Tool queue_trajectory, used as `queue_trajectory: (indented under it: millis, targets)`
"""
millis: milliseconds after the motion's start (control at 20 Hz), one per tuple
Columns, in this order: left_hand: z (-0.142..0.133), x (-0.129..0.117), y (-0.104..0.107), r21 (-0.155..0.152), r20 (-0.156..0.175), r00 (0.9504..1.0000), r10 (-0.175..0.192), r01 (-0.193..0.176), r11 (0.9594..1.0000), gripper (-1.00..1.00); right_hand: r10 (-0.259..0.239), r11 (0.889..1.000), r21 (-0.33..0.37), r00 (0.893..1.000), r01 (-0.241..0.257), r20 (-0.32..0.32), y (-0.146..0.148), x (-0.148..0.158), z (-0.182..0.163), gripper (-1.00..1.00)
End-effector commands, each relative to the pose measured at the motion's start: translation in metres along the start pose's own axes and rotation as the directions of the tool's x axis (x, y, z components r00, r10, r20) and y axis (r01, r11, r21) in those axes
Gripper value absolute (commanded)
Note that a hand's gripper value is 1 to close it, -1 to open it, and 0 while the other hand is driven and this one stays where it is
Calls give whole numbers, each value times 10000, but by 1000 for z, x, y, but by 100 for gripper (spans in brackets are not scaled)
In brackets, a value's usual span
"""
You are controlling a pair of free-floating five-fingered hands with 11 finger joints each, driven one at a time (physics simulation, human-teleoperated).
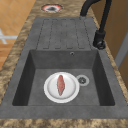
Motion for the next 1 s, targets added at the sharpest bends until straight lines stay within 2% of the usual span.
queue_trajectory:
  millis: [0, 200, 600, 950]
  targets:
    - [0, 0, 0, 0, 0, 10000, 0, 0, 10000, 0, 158, 9997, -174, 9997, -155, 165, -1, -6, -33, -100]
    - [0, 0, 0, 0, 0, 10000, 0, 0, 10000, 0, 192, 9993, -312, 9997, -186, 175, 0, -10, -64, -100]
    - [0, 0, 0, 0, 0, 10000, 0, 0, 10000, 0, 164, 9998, 133, 9996, -168, 226, -10, -15, -129, -100]
    - [0, 0, 0, 0, 0, 10000, 0, 0, 10000, 0, 31, 9999, 165, 9994, -37, 358, -14, -20, -175, -100]
